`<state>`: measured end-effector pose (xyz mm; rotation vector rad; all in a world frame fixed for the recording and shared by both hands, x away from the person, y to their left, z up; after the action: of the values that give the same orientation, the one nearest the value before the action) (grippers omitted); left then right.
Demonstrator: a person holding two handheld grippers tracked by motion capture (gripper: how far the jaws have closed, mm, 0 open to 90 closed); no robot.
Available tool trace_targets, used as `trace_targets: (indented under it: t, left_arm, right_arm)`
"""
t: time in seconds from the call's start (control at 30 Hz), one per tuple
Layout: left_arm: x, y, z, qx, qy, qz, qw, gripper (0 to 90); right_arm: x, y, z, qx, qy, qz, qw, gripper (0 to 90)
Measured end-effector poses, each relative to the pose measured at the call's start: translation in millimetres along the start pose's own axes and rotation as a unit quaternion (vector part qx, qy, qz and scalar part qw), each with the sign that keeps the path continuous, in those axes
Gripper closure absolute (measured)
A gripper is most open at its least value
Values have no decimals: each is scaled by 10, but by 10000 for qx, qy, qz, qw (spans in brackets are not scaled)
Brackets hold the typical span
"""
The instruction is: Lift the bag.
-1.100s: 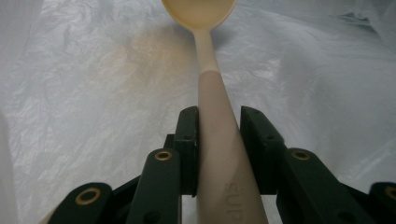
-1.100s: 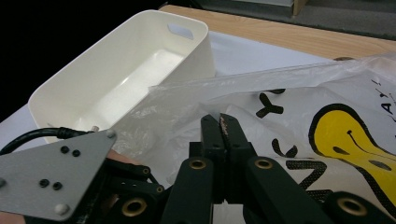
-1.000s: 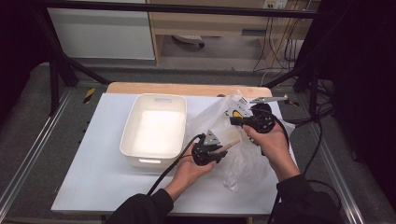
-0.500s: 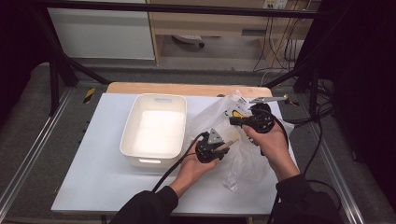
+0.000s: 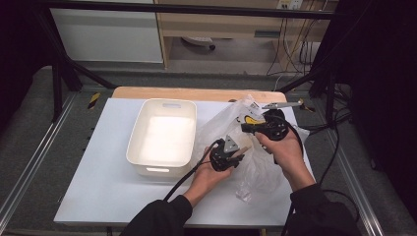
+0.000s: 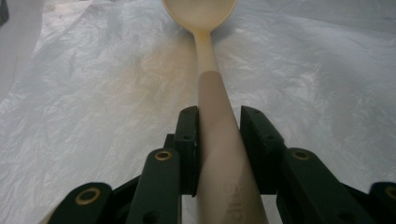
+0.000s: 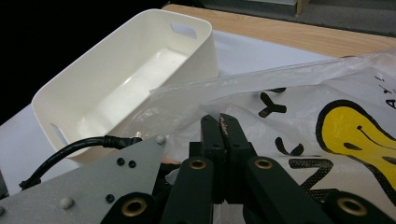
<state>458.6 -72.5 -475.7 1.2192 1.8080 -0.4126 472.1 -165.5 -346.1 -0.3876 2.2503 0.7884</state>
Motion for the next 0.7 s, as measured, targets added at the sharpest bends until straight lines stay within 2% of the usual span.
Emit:
trace_targets:
  t: [0.17, 0.47, 0.6, 0.7]
  left_arm:
    - [14, -20, 42, -30, -28, 47, 10000, 685]
    - [34, -35, 111, -5, -86, 8, 10000, 685]
    - [60, -44, 129, -20, -36, 85, 10000, 684]
    - [64, -37, 132, 14, -40, 39, 10000, 684]
  right_arm:
    - [0, -7, -1, -2, -5, 0, 10000, 900]
    - [16, -8, 6, -16, 3, 21, 10000, 900]
    - [14, -3, 2, -19, 7, 25, 10000, 900]
    - [12, -6, 2, -12, 3, 18, 10000, 900]
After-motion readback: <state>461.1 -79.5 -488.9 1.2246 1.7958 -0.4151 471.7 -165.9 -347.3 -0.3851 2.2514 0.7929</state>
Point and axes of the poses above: each handheld gripper's, and its own axes: z roughly forward along the jaws, x roughly out of its underside, y roughly to its left, the point moved 6 cm from there along z, roughly forward along the jaws, and after that the axes turned 12 degrees about z, right-handed, at the moved point
